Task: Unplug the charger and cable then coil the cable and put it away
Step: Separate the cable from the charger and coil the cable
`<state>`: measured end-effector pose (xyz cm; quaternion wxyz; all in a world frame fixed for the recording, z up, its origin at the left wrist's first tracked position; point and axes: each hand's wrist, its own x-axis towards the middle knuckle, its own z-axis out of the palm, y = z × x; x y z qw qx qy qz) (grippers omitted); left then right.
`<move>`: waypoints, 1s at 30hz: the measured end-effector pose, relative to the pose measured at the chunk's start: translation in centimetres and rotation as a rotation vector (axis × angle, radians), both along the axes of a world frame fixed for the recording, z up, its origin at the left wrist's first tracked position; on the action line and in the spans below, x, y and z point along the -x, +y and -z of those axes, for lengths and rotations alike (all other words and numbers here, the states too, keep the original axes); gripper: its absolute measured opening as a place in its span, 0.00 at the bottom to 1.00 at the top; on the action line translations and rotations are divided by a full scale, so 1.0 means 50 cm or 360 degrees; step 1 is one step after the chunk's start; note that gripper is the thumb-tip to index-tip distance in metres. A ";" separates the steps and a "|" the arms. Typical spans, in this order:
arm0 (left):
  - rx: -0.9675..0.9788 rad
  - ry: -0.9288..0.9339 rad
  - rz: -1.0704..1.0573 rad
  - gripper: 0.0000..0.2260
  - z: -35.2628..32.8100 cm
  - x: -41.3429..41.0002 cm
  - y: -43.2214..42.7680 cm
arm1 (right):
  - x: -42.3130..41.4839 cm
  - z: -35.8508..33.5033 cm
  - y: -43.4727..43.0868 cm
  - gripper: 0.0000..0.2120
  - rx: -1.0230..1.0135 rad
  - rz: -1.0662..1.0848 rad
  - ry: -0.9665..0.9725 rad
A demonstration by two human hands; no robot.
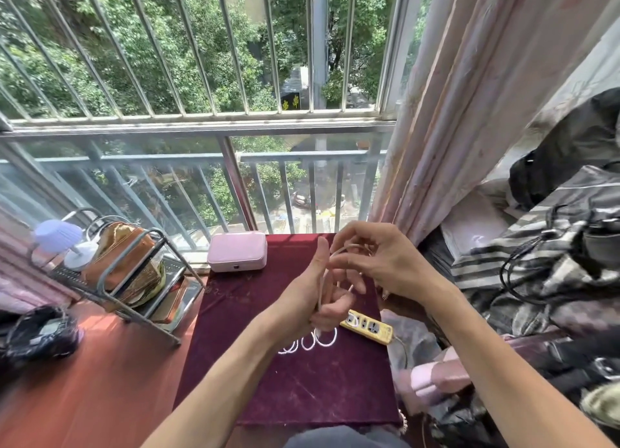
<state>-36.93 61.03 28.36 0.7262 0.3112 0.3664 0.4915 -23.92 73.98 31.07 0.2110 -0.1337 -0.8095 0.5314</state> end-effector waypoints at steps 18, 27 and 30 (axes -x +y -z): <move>0.0043 -0.0134 -0.0506 0.22 -0.060 -0.033 0.008 | 0.036 0.158 0.009 0.09 0.0000 0.0584 0.0263; -0.0379 0.0707 -0.0156 0.19 -0.148 -0.015 -0.022 | 0.058 0.211 0.027 0.10 -0.0078 0.0881 0.0016; -0.0403 0.0842 -0.0186 0.21 -0.147 -0.006 -0.021 | 0.072 0.205 0.017 0.10 -0.0049 0.0836 -0.0099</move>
